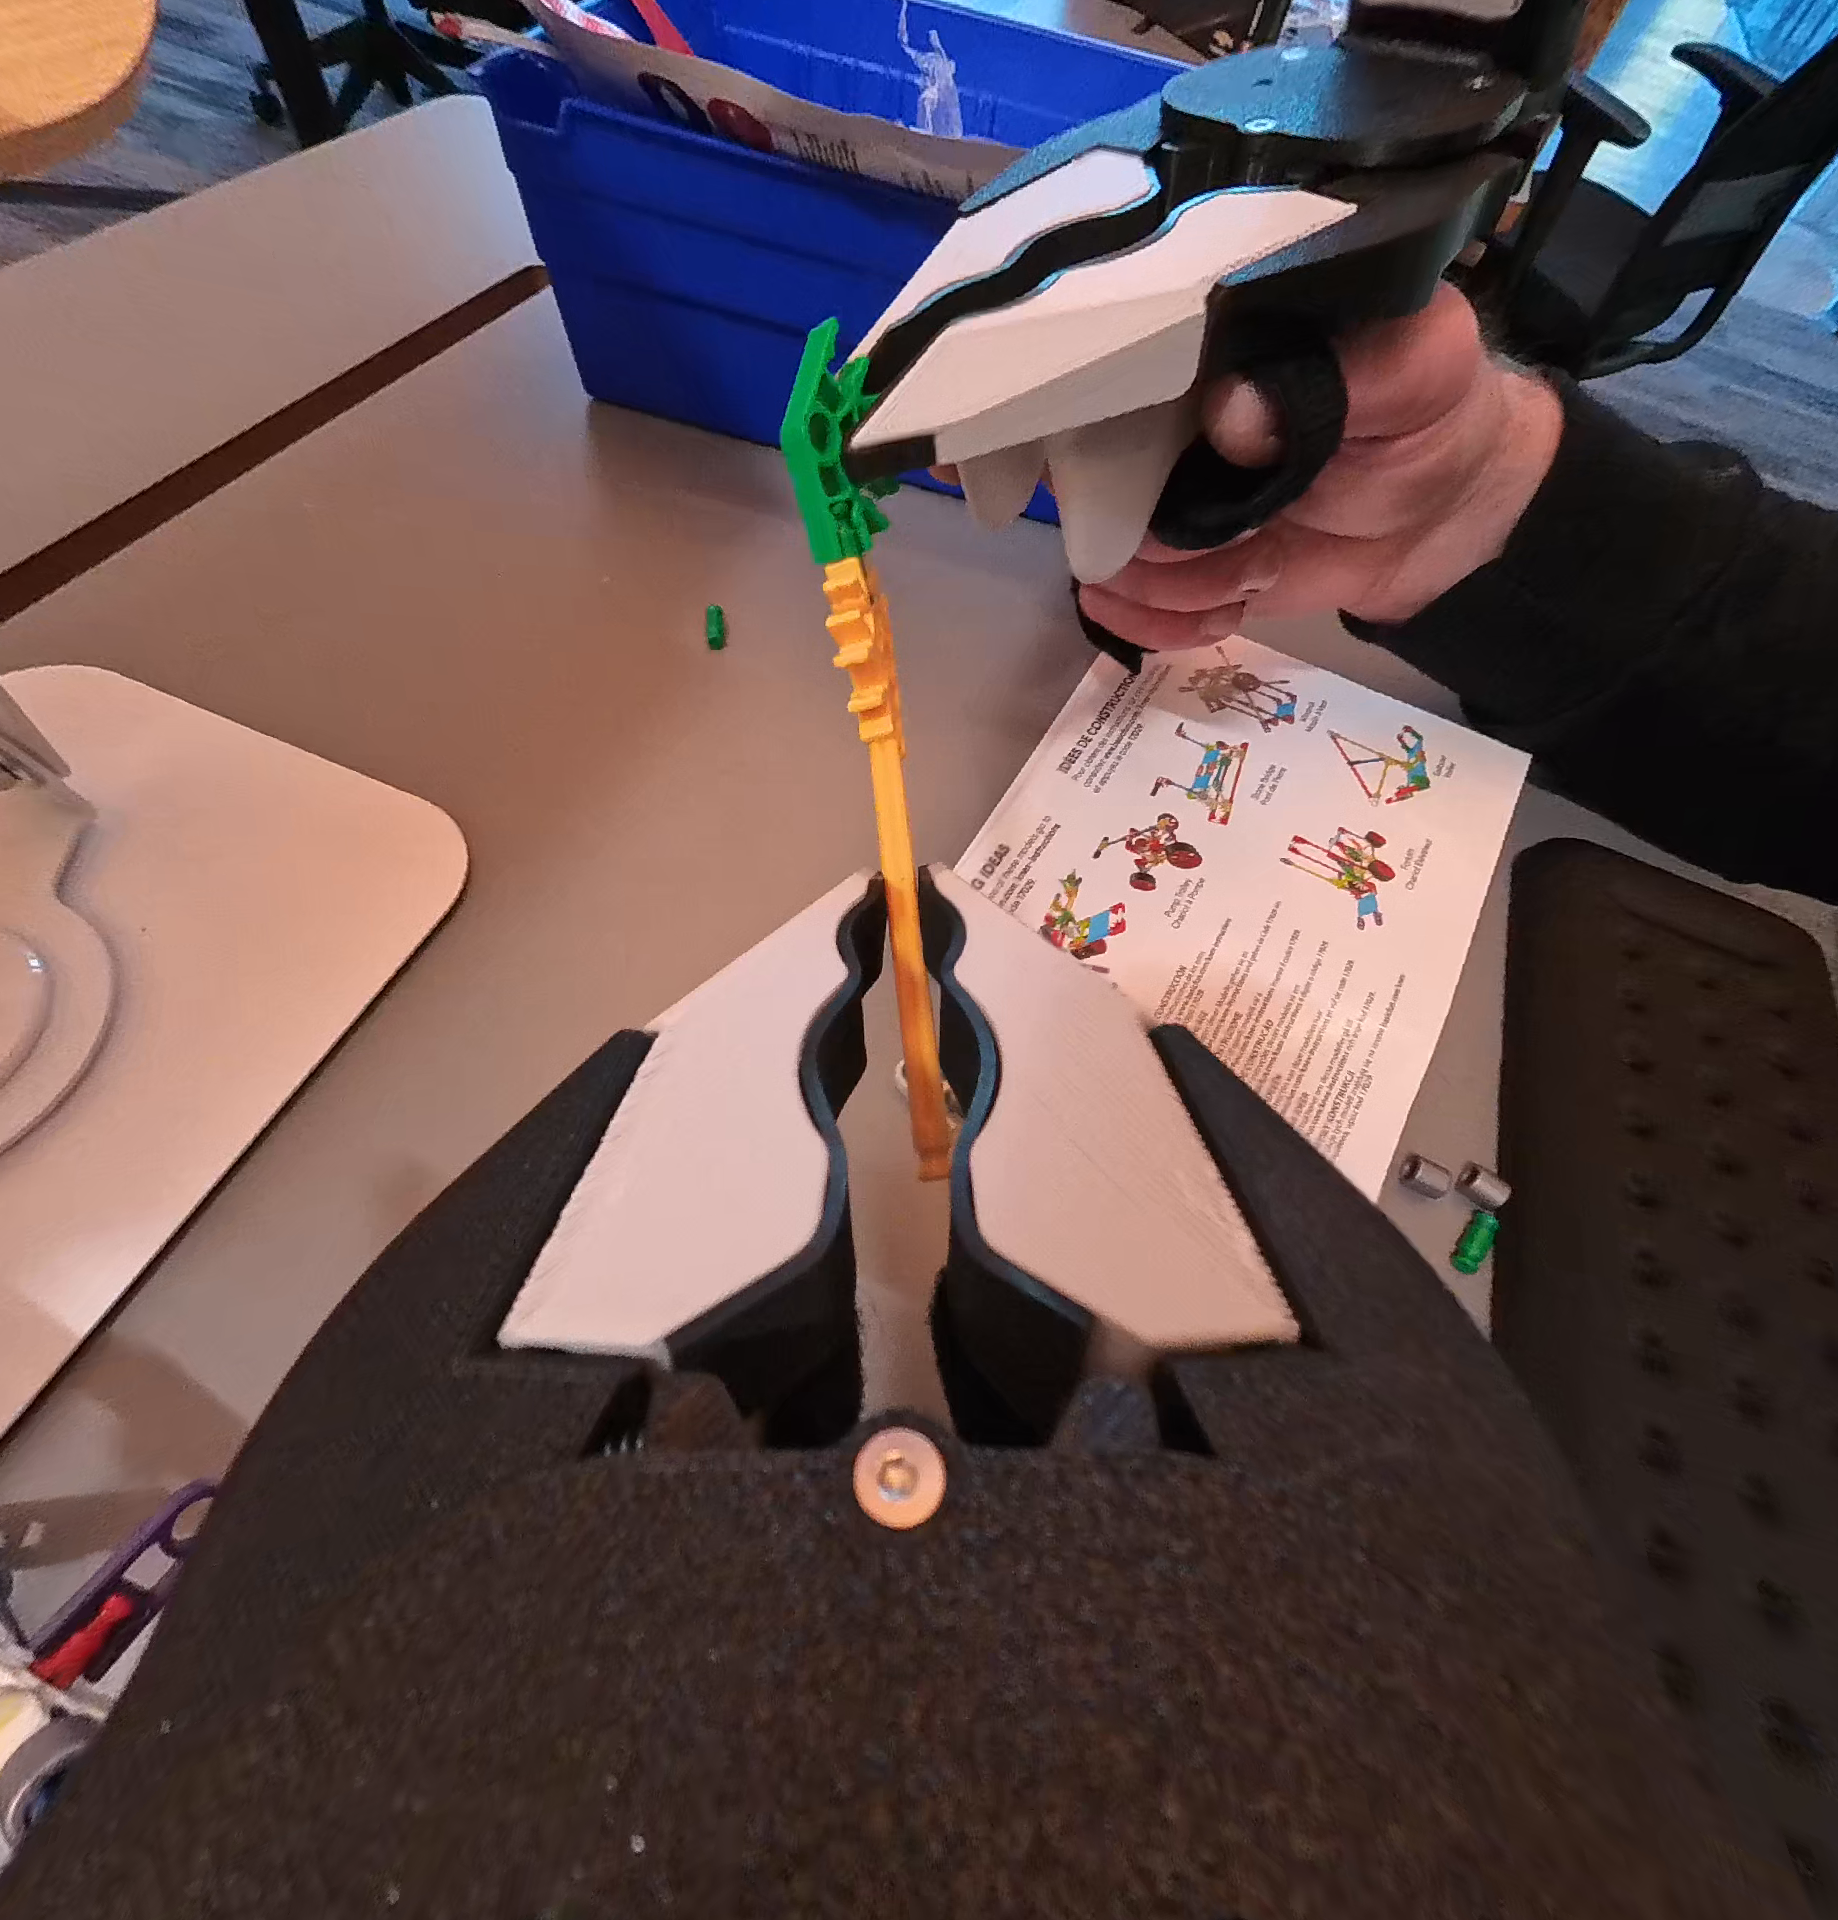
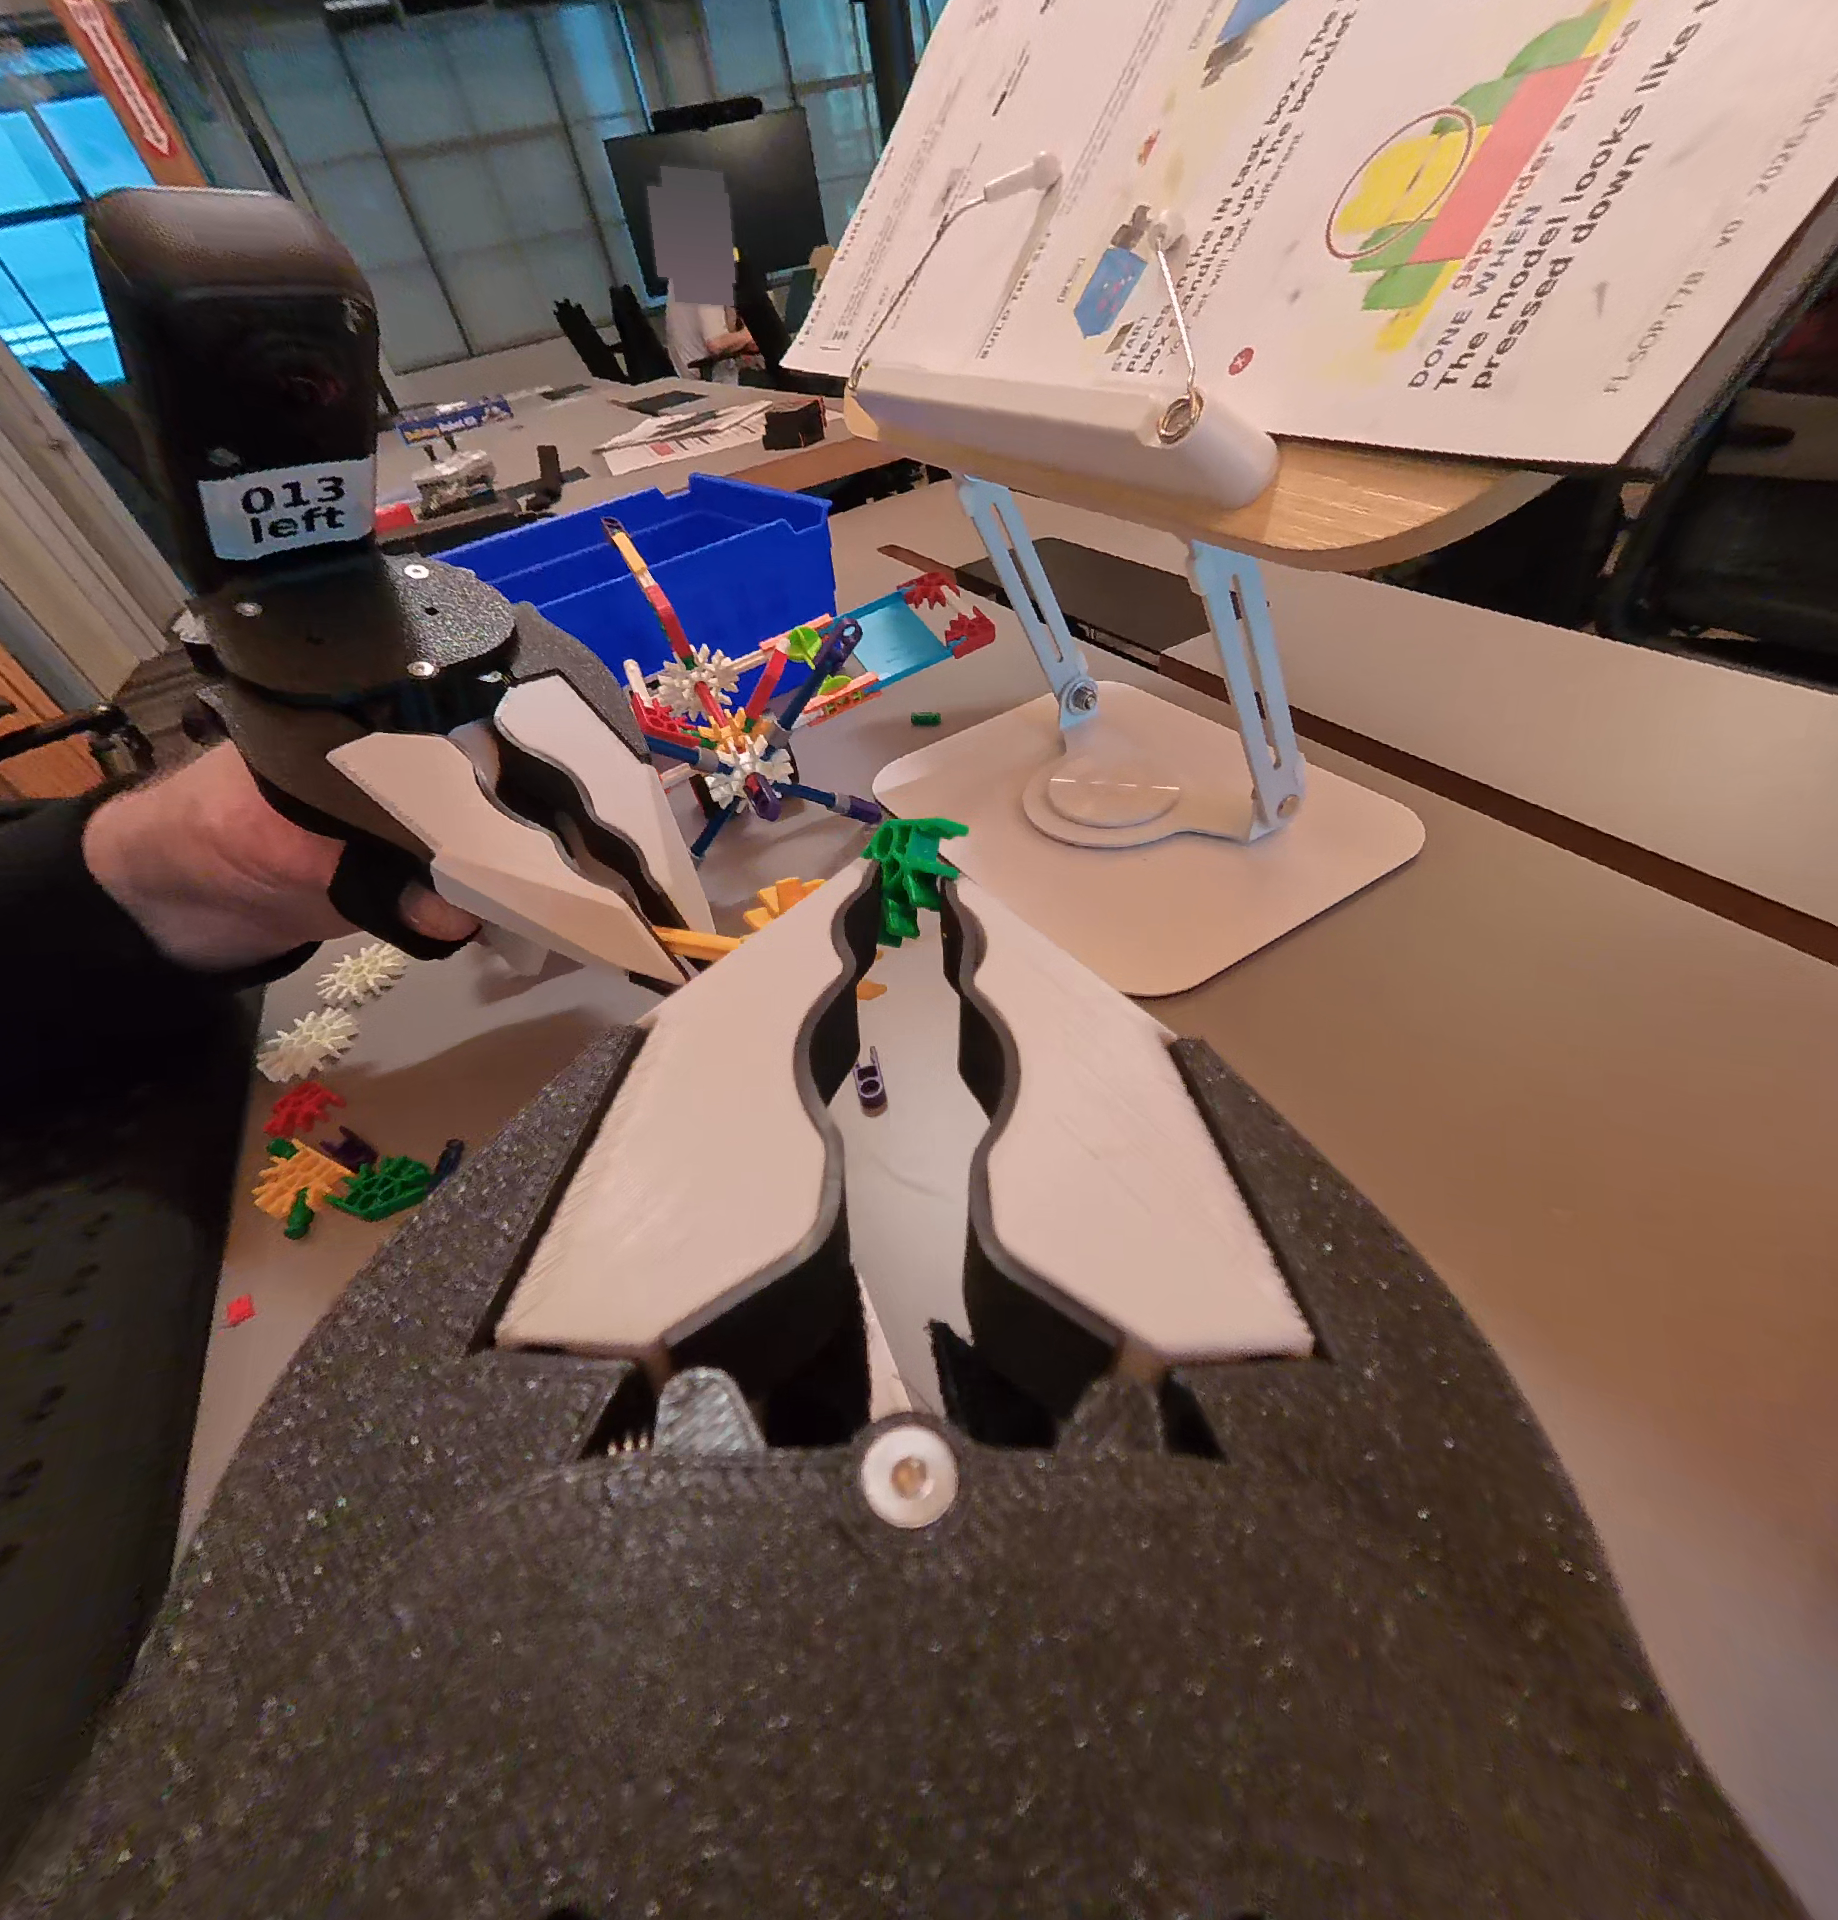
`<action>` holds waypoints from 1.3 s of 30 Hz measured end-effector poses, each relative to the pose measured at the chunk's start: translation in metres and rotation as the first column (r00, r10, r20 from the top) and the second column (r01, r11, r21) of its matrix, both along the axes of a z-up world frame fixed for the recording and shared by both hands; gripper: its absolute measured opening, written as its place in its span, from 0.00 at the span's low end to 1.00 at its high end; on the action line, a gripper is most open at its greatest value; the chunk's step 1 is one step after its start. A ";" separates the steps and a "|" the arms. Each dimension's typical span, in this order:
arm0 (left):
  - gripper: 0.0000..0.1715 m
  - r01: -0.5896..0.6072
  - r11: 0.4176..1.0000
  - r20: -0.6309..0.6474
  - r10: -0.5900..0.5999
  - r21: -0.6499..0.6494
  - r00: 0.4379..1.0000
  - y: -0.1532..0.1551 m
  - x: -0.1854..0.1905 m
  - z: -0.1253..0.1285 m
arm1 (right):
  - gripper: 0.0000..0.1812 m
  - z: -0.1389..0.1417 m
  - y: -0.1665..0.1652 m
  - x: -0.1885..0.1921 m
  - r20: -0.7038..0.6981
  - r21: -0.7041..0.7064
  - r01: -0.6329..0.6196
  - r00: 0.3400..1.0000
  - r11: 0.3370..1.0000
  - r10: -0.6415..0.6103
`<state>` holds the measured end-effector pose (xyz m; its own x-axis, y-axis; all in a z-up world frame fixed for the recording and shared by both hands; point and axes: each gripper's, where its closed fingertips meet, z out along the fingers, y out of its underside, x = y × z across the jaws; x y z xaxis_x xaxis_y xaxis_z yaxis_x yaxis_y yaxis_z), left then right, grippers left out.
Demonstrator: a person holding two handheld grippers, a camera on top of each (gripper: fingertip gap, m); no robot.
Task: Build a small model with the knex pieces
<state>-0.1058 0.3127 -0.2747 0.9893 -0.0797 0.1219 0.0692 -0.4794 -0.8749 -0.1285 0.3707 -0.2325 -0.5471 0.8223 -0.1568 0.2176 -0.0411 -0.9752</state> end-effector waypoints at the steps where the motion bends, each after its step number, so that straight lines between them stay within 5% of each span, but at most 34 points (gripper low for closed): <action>1: 0.03 -0.006 1.000 -0.016 0.006 -0.004 1.000 0.000 -0.001 -0.001 | 0.06 -0.001 0.000 0.000 0.001 0.011 0.005 1.000 1.000 -0.006; 16: 0.04 0.035 0.999 -0.042 -0.035 0.001 0.999 0.002 0.006 -0.003 | 0.06 -0.006 0.012 -0.007 0.030 -0.013 0.063 0.998 0.998 -0.062; 28: 0.03 -0.110 0.992 -0.315 0.083 -0.068 0.945 0.001 -0.017 -0.010 | 0.08 -0.003 0.012 -0.004 0.031 -0.028 0.053 0.998 0.998 -0.052; 39: 0.03 -0.111 0.991 -0.367 0.075 -0.078 0.927 0.001 -0.019 -0.014 | 0.12 0.000 0.012 0.000 0.028 -0.011 0.042 0.999 0.999 -0.042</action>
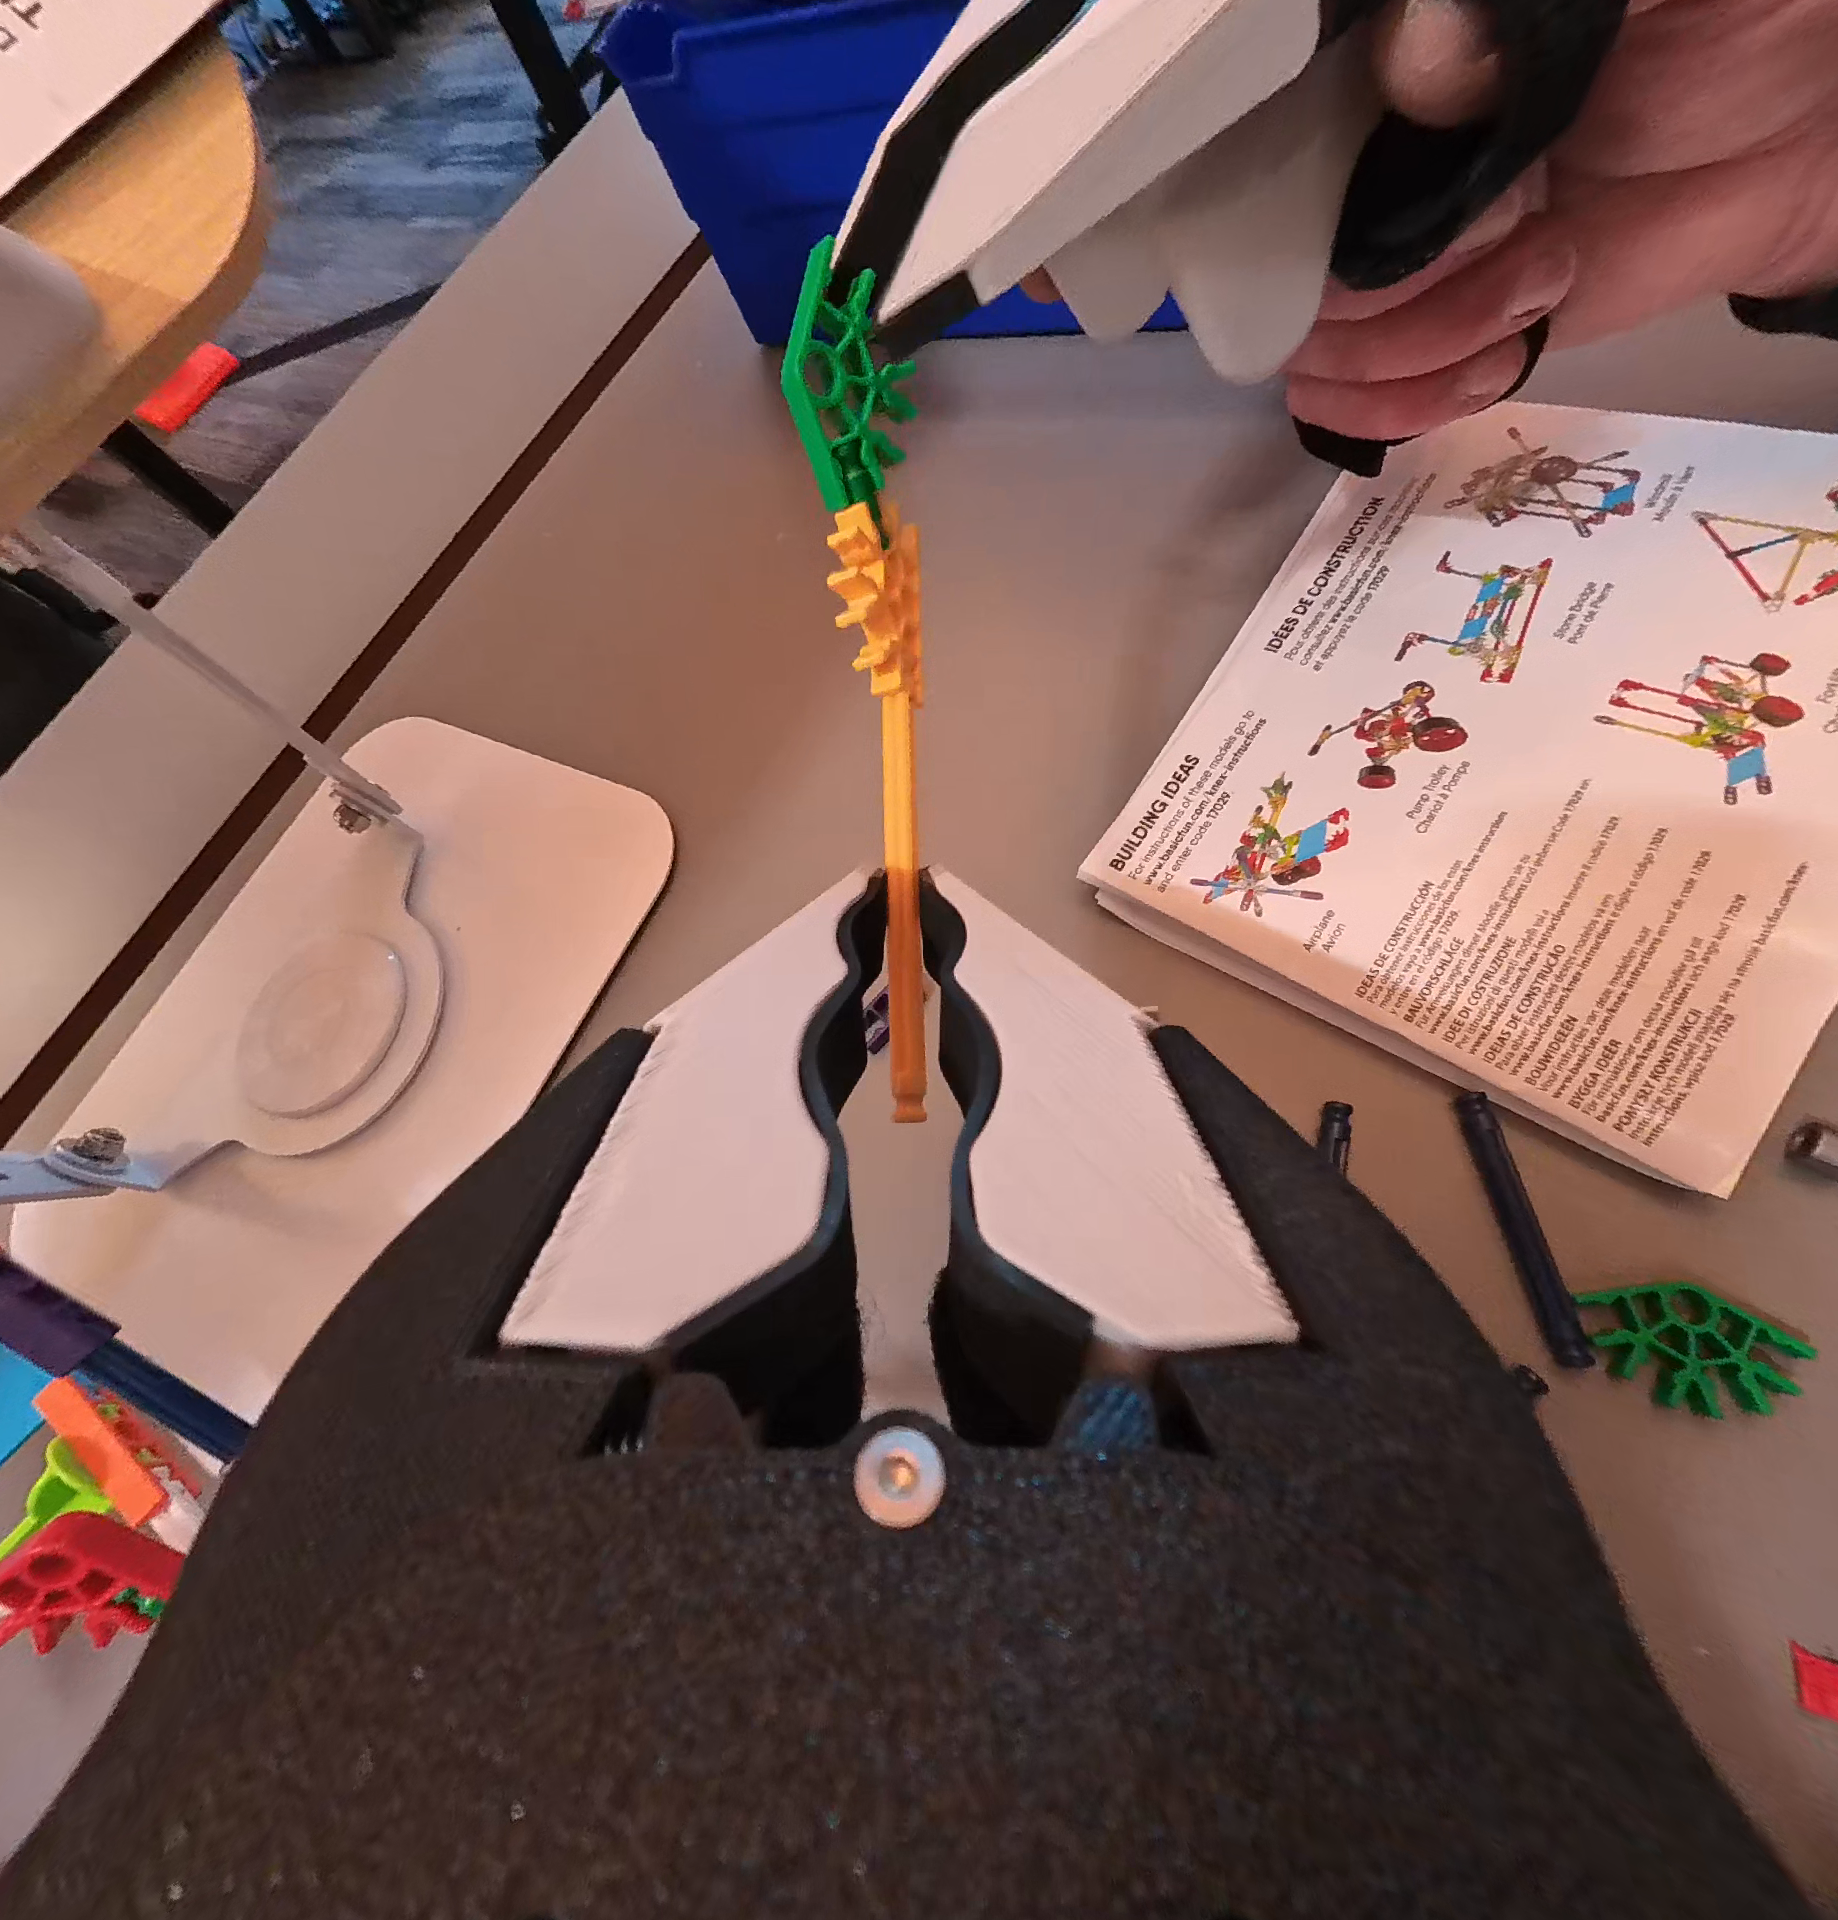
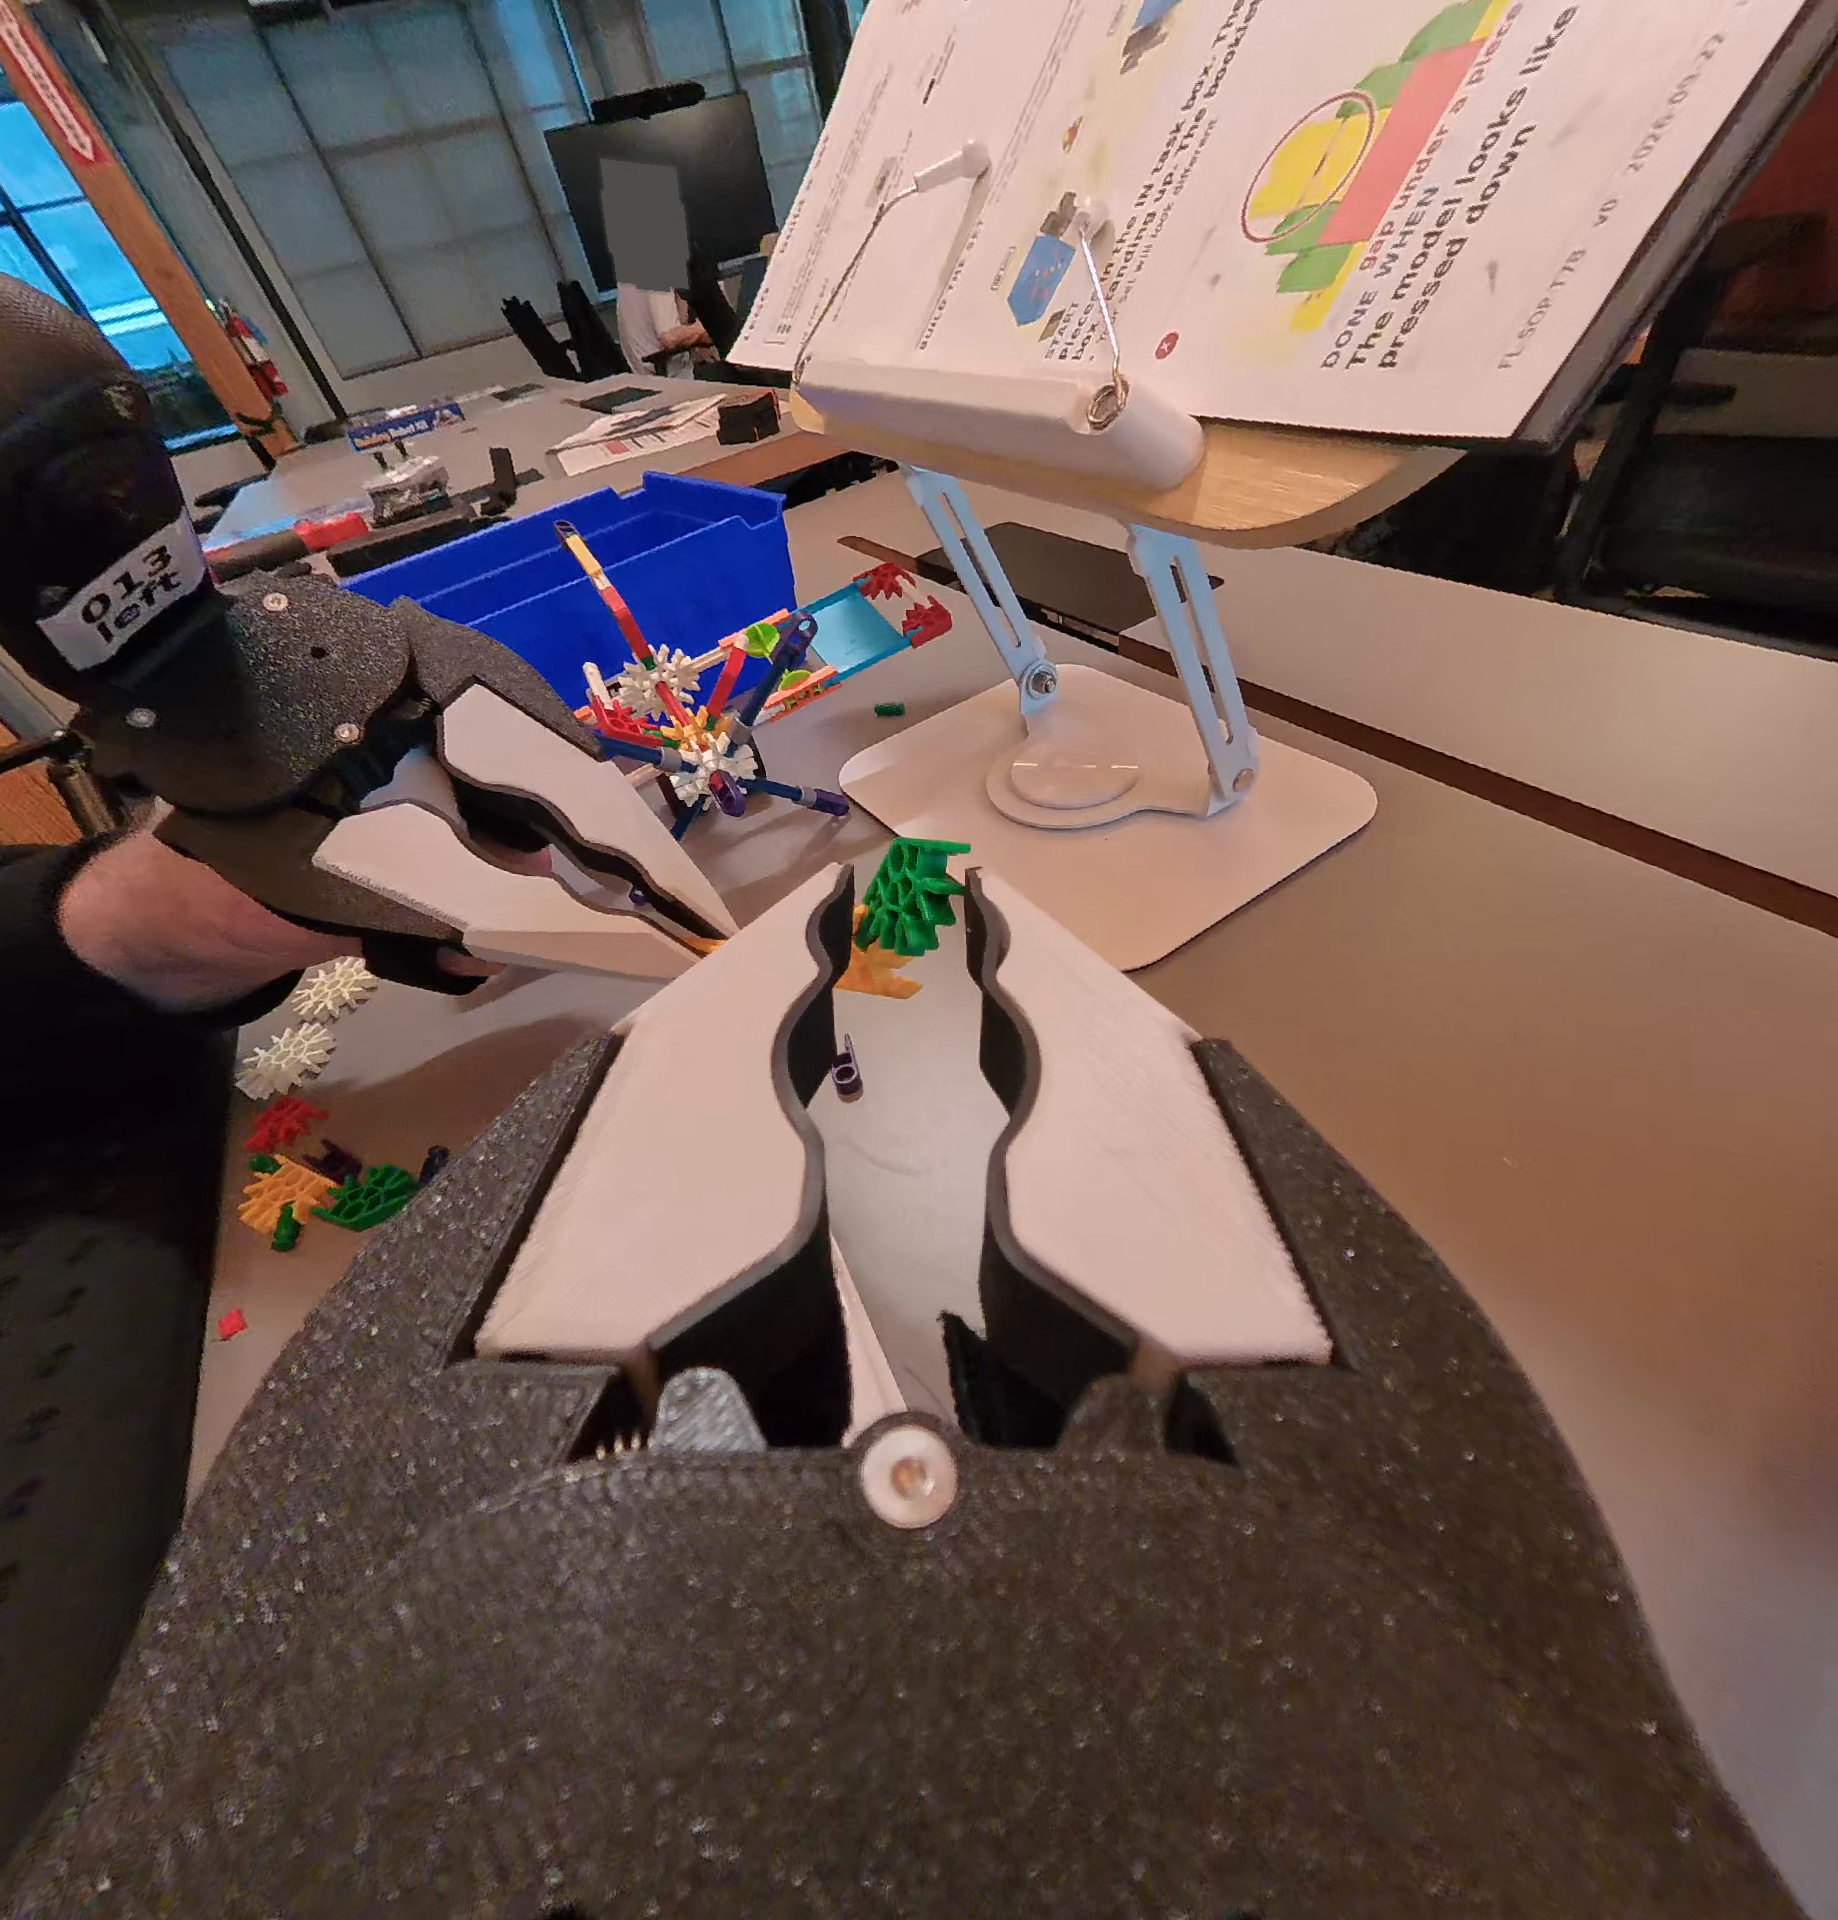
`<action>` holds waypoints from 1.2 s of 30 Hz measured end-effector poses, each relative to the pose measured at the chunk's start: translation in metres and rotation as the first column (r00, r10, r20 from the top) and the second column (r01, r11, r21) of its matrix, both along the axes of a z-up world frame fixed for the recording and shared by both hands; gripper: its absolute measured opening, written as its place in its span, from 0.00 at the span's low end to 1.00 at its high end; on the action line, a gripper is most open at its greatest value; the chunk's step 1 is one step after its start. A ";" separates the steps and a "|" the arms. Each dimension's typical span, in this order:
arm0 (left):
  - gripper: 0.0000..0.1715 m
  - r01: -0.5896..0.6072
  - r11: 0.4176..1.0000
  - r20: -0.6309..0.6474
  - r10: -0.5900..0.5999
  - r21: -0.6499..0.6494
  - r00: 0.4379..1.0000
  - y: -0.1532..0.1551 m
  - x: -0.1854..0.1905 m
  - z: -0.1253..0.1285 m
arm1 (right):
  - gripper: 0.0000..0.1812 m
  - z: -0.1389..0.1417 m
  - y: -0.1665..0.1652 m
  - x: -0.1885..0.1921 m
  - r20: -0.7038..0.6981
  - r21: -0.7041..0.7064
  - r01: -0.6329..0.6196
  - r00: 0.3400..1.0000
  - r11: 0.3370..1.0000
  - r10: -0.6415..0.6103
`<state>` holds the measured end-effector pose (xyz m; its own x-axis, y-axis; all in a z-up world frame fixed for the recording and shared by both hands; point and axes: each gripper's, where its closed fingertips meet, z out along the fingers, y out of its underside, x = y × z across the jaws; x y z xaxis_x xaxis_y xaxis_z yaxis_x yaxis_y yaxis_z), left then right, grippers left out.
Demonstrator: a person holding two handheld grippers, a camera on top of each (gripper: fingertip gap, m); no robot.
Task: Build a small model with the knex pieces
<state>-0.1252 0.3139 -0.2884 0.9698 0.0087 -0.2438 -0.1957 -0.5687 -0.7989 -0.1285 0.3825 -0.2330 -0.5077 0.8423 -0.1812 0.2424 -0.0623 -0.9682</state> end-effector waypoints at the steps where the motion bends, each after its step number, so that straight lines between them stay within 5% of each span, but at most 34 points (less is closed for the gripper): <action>1: 0.03 -0.001 1.000 -0.007 0.001 -0.004 1.000 0.000 0.000 -0.001 | 0.10 0.000 0.001 0.000 -0.002 0.004 0.005 1.000 1.000 -0.005; 21: 0.03 -0.032 0.998 0.046 0.030 0.046 0.998 0.001 -0.009 0.002 | 0.04 0.018 -0.017 0.019 -0.089 0.008 -0.132 0.987 0.991 0.132; 31: 0.04 -0.060 0.991 -0.138 0.076 0.117 0.987 0.000 -0.021 0.020 | 0.05 0.025 -0.040 0.047 -0.140 0.084 -0.291 0.944 0.953 0.300; 36: 0.04 -0.047 0.989 -0.197 0.074 0.140 0.978 0.001 -0.018 0.028 | 0.04 0.032 -0.031 0.045 -0.172 0.066 -0.250 0.951 0.966 0.258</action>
<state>-0.1437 0.3150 -0.2606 0.8975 0.1116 -0.4267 -0.3288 -0.4754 -0.8160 -0.0837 0.3518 -0.2007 -0.7265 0.6863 -0.0352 0.0687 0.0216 -0.9974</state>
